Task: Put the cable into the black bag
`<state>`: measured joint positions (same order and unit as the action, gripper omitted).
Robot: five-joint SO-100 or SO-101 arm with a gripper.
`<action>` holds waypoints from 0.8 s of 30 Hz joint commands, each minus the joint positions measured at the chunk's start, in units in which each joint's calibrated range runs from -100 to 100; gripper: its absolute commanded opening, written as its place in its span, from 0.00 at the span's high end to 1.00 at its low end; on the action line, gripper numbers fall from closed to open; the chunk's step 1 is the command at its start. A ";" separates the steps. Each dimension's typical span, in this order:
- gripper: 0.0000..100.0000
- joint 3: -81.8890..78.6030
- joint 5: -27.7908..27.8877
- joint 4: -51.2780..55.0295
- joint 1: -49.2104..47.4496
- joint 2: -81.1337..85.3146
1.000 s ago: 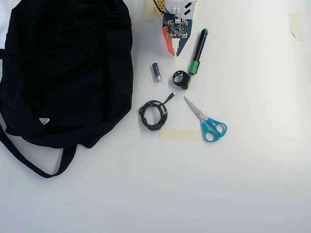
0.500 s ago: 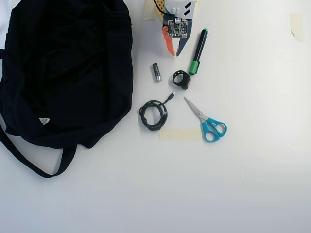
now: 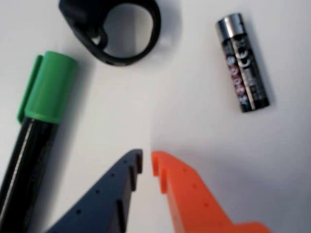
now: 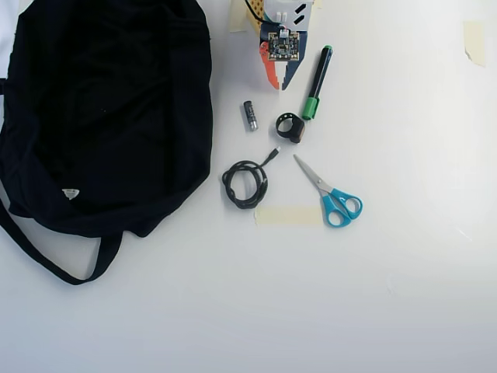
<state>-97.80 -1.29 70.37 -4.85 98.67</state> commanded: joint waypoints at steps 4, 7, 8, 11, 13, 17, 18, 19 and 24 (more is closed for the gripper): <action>0.98 -1.48 -0.07 2.75 0.21 0.91; 0.98 -1.48 -0.17 2.75 -0.39 0.91; 0.98 -1.48 -0.17 2.75 -0.39 0.91; 0.98 -1.48 -0.17 2.75 -0.39 0.91; 0.98 -1.48 -0.17 2.75 -0.39 0.91; 0.98 -1.48 -0.12 2.75 0.21 0.91; 0.98 -1.48 -0.17 2.75 0.14 0.91; 0.98 -1.48 -0.17 2.75 -0.24 0.91; 0.98 -1.48 -0.17 2.75 -0.39 0.91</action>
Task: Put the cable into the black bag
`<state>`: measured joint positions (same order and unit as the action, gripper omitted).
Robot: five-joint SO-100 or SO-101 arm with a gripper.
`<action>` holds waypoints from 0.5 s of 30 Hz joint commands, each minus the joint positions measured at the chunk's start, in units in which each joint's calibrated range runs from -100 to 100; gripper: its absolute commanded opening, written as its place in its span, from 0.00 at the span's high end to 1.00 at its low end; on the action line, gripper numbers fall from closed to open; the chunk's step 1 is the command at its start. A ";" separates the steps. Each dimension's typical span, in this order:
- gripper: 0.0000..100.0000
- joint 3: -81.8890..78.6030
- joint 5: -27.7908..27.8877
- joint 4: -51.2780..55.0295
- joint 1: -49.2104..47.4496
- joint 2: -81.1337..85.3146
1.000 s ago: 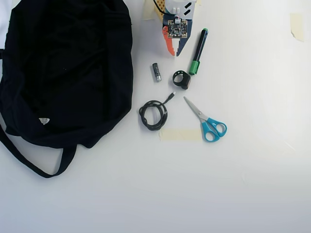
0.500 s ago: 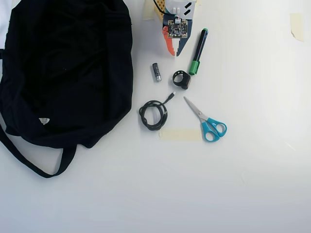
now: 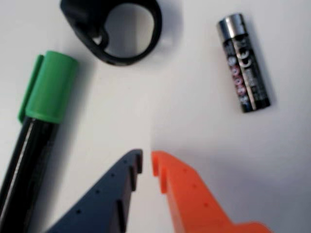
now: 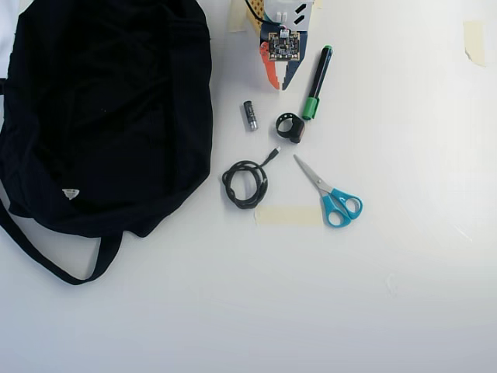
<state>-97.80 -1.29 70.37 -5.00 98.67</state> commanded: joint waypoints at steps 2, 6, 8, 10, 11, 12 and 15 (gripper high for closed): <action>0.98 -1.48 -0.17 2.75 -0.24 0.91; 0.98 -1.48 -0.17 2.75 -0.16 0.91; 0.98 -1.48 -0.17 2.75 -0.16 0.91; 0.97 -1.48 -0.17 2.67 -0.16 0.91; 0.97 -1.48 -0.17 2.41 -0.01 0.91; 0.97 -1.48 -0.17 1.37 0.13 0.83; 0.98 -0.85 -0.17 -4.65 -0.24 0.75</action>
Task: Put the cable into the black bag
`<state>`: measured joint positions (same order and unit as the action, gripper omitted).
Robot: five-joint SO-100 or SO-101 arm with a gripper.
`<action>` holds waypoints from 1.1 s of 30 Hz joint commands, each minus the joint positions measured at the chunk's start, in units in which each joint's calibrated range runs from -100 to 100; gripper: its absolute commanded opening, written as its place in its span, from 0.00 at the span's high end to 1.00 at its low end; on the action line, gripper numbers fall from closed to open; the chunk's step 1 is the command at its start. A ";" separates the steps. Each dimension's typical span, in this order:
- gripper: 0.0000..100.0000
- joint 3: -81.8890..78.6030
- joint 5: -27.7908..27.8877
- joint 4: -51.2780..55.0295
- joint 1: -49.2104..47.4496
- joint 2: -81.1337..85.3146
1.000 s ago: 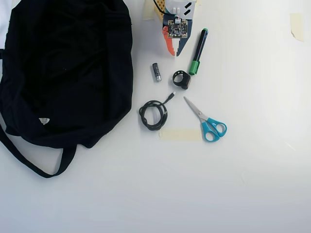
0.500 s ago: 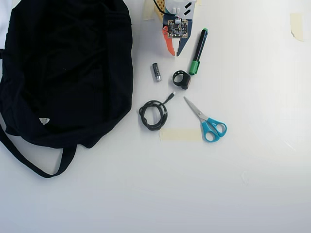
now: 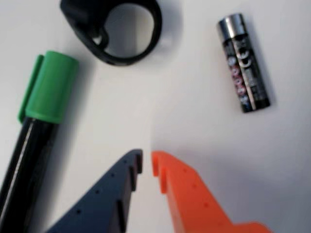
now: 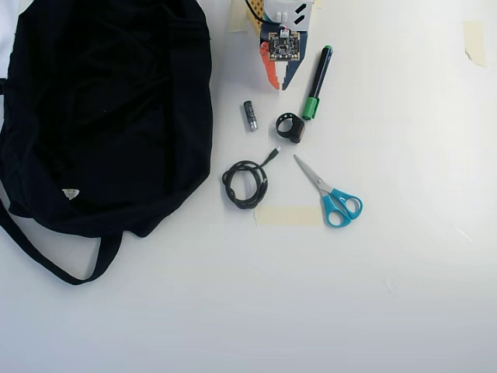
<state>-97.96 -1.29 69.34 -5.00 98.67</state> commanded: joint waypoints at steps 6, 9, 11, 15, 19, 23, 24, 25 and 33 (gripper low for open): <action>0.97 1.73 -0.28 -22.49 -0.31 -4.81; 0.97 4.69 -0.28 -35.67 -1.74 -11.78; 0.97 6.22 -0.28 -45.05 -2.93 -17.09; 0.98 9.46 -0.28 -64.78 -3.53 -28.30; 0.98 15.57 -0.23 -78.39 -3.38 -39.92; 0.97 28.14 -0.12 -81.40 -3.31 -51.37; 0.97 31.83 -0.12 -81.32 -3.08 -54.36; 0.97 35.24 -0.07 -81.32 -2.78 -57.34; 0.97 62.92 0.40 -72.53 0.51 -77.01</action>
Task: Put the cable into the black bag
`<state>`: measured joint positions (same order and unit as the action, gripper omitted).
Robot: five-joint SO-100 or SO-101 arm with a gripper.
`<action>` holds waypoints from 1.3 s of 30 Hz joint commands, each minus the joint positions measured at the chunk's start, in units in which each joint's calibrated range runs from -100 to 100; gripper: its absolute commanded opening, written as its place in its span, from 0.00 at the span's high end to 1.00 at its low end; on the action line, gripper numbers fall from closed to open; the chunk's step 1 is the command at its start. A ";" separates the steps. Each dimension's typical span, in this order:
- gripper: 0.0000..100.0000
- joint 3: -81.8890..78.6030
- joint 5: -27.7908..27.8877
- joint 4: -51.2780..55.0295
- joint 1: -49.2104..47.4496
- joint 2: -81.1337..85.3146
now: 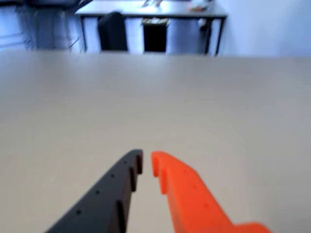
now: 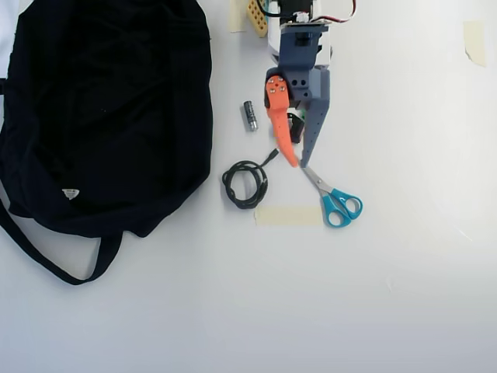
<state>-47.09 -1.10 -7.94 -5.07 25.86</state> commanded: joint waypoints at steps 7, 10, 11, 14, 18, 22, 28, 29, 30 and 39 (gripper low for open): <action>0.97 33.97 0.26 22.16 0.96 -12.92; 0.97 36.58 0.26 22.59 1.33 -14.49; 0.97 36.76 0.26 22.33 1.33 -14.74; 0.97 36.04 0.21 22.24 1.55 -15.07; 0.97 36.04 0.16 22.24 2.75 -14.58; 0.98 36.04 0.16 22.33 3.50 -13.99; 0.98 35.77 0.16 22.84 3.05 -13.91; 0.98 35.14 0.16 22.84 2.90 -13.83; 0.98 35.41 0.16 22.84 2.90 -13.83; 0.98 37.93 0.10 38.52 3.57 -13.75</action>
<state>-13.60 -1.25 21.60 -2.06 10.42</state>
